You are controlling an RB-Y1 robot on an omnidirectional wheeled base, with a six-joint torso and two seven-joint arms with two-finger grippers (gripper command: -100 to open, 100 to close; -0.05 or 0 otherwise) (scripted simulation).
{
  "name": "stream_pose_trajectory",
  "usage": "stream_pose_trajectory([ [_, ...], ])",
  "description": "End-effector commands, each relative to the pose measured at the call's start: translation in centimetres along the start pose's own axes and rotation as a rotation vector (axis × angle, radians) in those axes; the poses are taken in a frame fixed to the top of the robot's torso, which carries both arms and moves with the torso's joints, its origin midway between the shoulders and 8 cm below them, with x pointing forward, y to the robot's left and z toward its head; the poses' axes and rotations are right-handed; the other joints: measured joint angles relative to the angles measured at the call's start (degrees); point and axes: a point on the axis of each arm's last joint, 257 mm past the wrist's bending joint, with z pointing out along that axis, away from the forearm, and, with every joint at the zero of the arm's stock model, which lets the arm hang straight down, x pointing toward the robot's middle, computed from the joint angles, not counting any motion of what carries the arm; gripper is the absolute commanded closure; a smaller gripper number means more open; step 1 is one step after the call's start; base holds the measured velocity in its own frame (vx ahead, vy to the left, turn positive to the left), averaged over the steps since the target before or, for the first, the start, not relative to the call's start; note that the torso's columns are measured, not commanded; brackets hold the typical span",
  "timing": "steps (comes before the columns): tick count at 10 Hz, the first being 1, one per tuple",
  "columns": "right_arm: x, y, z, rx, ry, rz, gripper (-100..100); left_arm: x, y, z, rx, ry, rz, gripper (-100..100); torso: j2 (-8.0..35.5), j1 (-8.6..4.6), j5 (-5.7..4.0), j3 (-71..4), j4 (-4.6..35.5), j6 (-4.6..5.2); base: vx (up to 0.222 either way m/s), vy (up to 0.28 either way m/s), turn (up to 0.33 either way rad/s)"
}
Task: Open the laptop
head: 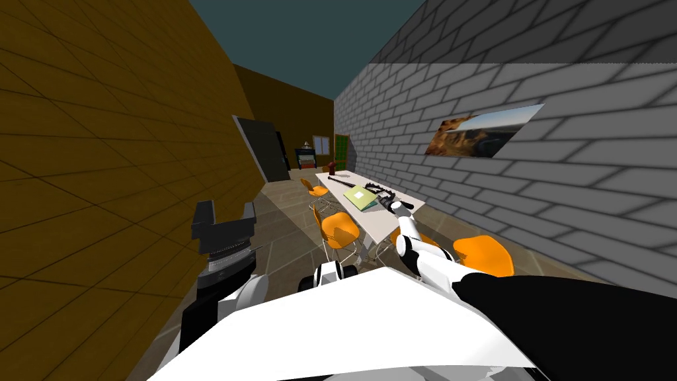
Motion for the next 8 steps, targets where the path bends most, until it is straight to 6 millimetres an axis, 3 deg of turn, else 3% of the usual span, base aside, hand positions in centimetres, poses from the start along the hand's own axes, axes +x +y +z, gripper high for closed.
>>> stream_pose_trajectory([
  [1,1.6,1.4,-0.2,-0.055,0.048,-0.15,-100,0.0,0.0,0.0,0.0,0.0,0.0,0,-0.09,-0.03,-0.03,-0.05,-0.03,-0.04,0.0,0.0,0.0],
  [6,1.7,2.5,-0.2,-0.102,0.04,-0.361,-100,0.0,0.0,0.0,0.0,0.0,0.0,0,-0.09,0.0,-0.02,-0.06,-0.04,-0.04,0.0,0.0,0.0],
  [7,4.4,4.3,-0.7,-0.146,0.062,-0.322,-100,0.0,0.0,0.0,0.0,0.0,0.0,0,-0.08,0.0,-0.02,-0.05,-0.03,-0.04,-0.076,-0.012,0.353],
  [8,4.4,4.3,-0.7,-0.146,0.062,-0.322,-100,0.0,0.0,0.0,0.0,0.0,0.0,0,0.1,-0.02,-0.01,0.04,0.02,-0.13,-0.096,-0.022,0.222],
])
